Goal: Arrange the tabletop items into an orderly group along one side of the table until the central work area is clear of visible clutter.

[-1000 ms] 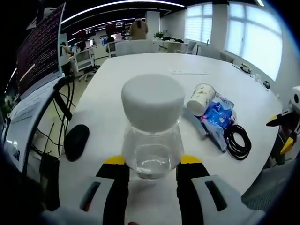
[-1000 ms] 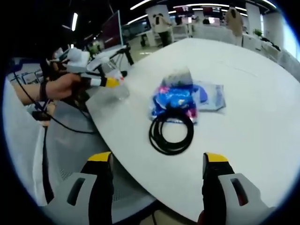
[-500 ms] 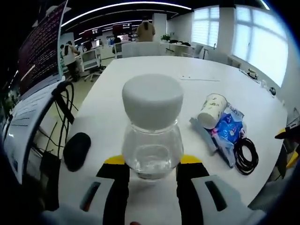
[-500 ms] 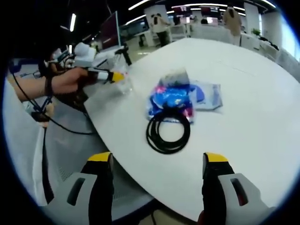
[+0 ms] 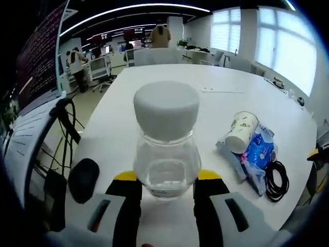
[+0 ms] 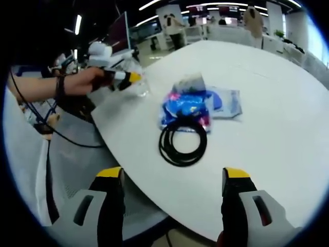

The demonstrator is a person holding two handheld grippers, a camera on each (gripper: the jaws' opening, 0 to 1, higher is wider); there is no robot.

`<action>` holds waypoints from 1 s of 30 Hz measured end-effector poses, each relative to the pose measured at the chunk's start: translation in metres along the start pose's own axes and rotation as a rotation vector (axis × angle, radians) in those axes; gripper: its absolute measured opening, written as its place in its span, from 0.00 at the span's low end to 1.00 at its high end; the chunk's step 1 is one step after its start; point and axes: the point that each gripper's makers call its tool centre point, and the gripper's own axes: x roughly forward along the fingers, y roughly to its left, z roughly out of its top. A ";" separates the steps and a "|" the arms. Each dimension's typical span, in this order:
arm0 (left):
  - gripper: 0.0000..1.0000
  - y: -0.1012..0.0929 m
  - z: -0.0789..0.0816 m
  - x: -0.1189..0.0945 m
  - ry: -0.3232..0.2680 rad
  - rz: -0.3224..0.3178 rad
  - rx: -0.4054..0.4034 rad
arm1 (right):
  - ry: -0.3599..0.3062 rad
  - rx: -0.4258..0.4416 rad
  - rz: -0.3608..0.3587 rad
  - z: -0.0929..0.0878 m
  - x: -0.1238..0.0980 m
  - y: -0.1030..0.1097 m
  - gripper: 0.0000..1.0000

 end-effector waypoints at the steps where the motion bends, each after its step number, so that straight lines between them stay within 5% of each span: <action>1: 0.38 0.001 0.001 0.001 -0.001 0.001 -0.001 | 0.000 0.000 -0.001 0.000 0.000 0.000 0.77; 30: 0.39 0.022 0.025 0.022 -0.041 0.051 -0.112 | 0.004 0.018 -0.034 -0.004 -0.010 -0.002 0.76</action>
